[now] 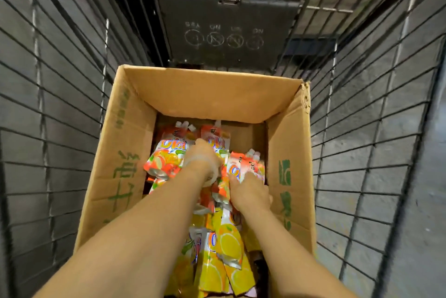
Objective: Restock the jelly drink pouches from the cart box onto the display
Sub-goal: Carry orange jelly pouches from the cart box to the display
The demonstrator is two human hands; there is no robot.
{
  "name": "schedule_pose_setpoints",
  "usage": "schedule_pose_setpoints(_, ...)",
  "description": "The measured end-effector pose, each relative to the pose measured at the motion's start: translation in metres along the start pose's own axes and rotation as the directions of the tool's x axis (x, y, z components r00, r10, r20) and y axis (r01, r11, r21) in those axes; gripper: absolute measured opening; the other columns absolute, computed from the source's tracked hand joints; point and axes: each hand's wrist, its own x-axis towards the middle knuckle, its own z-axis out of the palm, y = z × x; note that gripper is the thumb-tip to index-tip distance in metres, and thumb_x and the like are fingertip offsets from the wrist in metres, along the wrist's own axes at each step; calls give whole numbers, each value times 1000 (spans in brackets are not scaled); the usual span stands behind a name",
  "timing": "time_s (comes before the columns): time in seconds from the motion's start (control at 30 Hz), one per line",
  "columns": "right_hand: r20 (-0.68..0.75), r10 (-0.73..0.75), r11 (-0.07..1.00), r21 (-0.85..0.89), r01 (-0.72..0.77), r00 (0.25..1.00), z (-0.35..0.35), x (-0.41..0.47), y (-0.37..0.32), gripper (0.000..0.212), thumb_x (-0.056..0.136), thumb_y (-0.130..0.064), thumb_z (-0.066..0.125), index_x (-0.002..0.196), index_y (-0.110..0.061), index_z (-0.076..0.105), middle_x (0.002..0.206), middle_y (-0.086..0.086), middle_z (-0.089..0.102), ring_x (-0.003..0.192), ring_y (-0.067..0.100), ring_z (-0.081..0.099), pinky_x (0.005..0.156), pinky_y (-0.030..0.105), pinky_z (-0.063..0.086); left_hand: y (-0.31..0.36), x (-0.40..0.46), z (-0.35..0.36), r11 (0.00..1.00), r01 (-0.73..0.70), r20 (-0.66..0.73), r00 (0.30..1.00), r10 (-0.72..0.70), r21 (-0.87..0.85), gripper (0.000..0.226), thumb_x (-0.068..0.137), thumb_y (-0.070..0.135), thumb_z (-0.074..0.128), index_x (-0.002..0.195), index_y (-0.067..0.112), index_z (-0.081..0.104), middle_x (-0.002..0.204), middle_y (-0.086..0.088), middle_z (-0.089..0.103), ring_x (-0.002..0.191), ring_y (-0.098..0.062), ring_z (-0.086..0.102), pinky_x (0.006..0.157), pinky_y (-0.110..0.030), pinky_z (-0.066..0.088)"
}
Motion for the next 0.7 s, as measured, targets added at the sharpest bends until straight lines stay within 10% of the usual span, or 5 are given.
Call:
schedule_pose_setpoints(0.2, -73, -50, 999, 0, 50, 996, -6, 3, 12, 34, 89, -1, 43, 122, -4, 53, 123, 18, 57, 116, 33, 52, 88, 33, 41, -26, -25, -27, 997, 48, 229, 972, -62, 68, 37, 77, 33, 74, 70, 13, 43, 77, -3, 53, 74, -21, 55, 79, -32, 48)
schedule_pose_setpoints(0.37, -67, 74, 992, 105, -67, 995, 8, -1, 11, 39, 92, -3, 44, 130, -1, 47, 143, 18, 33, 130, 34, 37, 103, 34, 34, -40, -34, -33, 995, 101, 270, 958, -93, -12, 43, 79, 34, 72, 95, 12, 39, 70, 1, 43, 74, -21, 50, 72, -30, 45)
schedule_pose_setpoints(0.53, 60, 210, 866, 451, -214, 976, 6, 8, 11, 53, 92, -13, 54, 138, -5, 31, 138, 19, 46, 123, 35, 49, 88, 34, 42, -39, -34, -32, 986, 129, 263, 960, -98, -103, 42, 82, 30, 70, 65, 15, 35, 66, 1, 41, 57, -13, 40, 65, -28, 42)
schedule_pose_setpoints(0.7, 55, 249, 766, 600, -232, 967, 5, 6, 7, 67, 70, -11, 80, 126, 0, 44, 125, 17, 58, 112, 32, 59, 96, 44, 49, -52, -34, -32, 916, 170, 311, 949, -52, -364, 65, 79, 22, 75, 131, 3, 41, 99, -9, 58, 99, -30, 60, 92, -37, 48)
